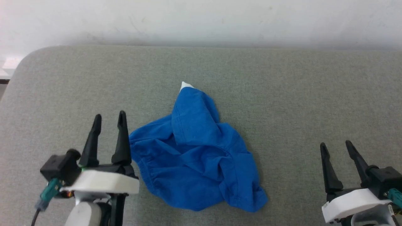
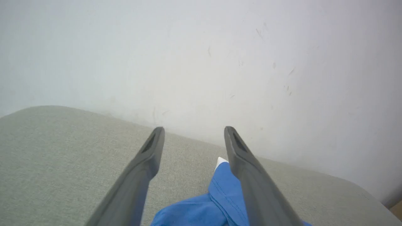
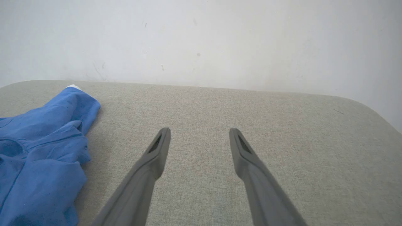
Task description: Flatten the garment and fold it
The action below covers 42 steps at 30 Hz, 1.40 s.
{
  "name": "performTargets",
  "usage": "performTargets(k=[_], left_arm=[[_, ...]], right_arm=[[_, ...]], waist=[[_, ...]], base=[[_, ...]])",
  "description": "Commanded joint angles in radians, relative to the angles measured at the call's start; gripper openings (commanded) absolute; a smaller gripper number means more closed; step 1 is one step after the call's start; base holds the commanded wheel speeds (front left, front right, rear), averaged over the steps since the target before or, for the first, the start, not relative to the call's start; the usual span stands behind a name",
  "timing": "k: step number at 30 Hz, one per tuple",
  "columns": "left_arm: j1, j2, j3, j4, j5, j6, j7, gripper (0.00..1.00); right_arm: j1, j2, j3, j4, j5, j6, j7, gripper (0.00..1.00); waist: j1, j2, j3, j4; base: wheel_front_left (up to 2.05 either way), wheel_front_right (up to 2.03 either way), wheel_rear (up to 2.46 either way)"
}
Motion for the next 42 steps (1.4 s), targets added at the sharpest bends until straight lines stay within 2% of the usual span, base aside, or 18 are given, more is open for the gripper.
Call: performTargets(k=[1, 6, 11, 17, 26, 30, 34, 35, 36, 37, 38, 42], left_arm=[[0.043, 0.005, 0.007, -0.028, 0.044, 0.020, -0.018, 1.00], [0.141, 0.014, 0.010, -0.035, 0.173, 0.076, -0.033, 1.00], [0.192, -0.019, 0.012, -0.024, 0.204, 0.082, -0.035, 1.00], [0.194, -0.051, 0.017, -0.026, 0.220, 0.060, -0.035, 1.00], [0.137, -0.089, 0.015, 0.016, 0.214, 0.001, -0.035, 1.00], [0.112, -0.106, 0.027, 0.039, 0.211, -0.023, -0.035, 1.00], [0.097, -0.120, 0.040, 0.057, 0.217, -0.040, -0.035, 1.00], [0.095, -0.124, 0.042, 0.061, 0.219, -0.044, -0.035, 1.00], [0.092, -0.127, 0.044, 0.065, 0.221, -0.048, -0.035, 1.00], [0.090, -0.129, 0.047, 0.069, 0.222, -0.051, -0.035, 1.00], [0.088, -0.132, 0.050, 0.074, 0.224, -0.055, -0.035, 1.00], [0.090, -0.140, 0.068, 0.085, 0.228, -0.063, -0.035, 1.00]], right_arm=[[0.006, 0.002, 0.004, -0.005, -0.002, -0.001, 0.002, 1.00], [0.018, 0.002, 0.026, -0.008, -0.006, -0.001, 0.010, 1.00], [0.012, 0.002, 0.074, -0.025, -0.024, -0.001, 0.032, 1.00], [-0.102, -0.001, 0.260, -0.033, -0.061, -0.001, 0.139, 1.00], [-0.368, -0.126, 0.543, 0.110, 0.008, -0.001, 0.402, 1.00], [-0.461, -0.180, 0.651, 0.190, 0.049, -0.001, 0.472, 1.00], [-0.530, -0.209, 0.724, 0.256, 0.088, -0.001, 0.488, 1.00], [-0.543, -0.213, 0.736, 0.271, 0.093, -0.001, 0.484, 0.94], [-0.552, -0.212, 0.739, 0.284, 0.101, -0.001, 0.478, 0.47], [-0.558, -0.208, 0.733, 0.294, 0.106, -0.001, 0.465, 0.32], [-0.564, -0.202, 0.724, 0.301, 0.107, -0.001, 0.449, 0.00], [-0.577, -0.181, 0.676, 0.303, 0.106, -0.001, 0.389, 0.00]], waist=[[0.0000, -0.0001, -0.010, 0.010], [0.0000, -0.0001, -0.026, 0.026], [0.0000, -0.0001, -0.037, 0.042], [0.0000, -0.0001, -0.036, 0.058], [0.0000, -0.0001, 0.017, 0.108], [0.0000, -0.0001, 0.044, 0.145], [0.0000, -0.0001, 0.060, 0.171], [0.0000, -0.0001, 0.062, 0.175], [0.0000, -0.0001, 0.063, 0.178], [0.0000, -0.0001, 0.063, 0.180], [0.0000, -0.0001, 0.063, 0.181], [0.0000, -0.0001, 0.055, 0.162]], base=[[0.00, 0.00, 0.00], [0.00, 0.00, 0.00], [0.00, 0.00, 0.00], [0.00, 0.00, 0.00], [0.00, 0.00, 0.00], [0.00, 0.00, 0.00], [0.00, 0.00, 0.00], [0.00, 0.00, 0.00], [0.00, 0.00, 0.00], [0.00, 0.00, 0.00], [0.00, 0.00, 0.00], [0.00, 0.00, 0.00]])
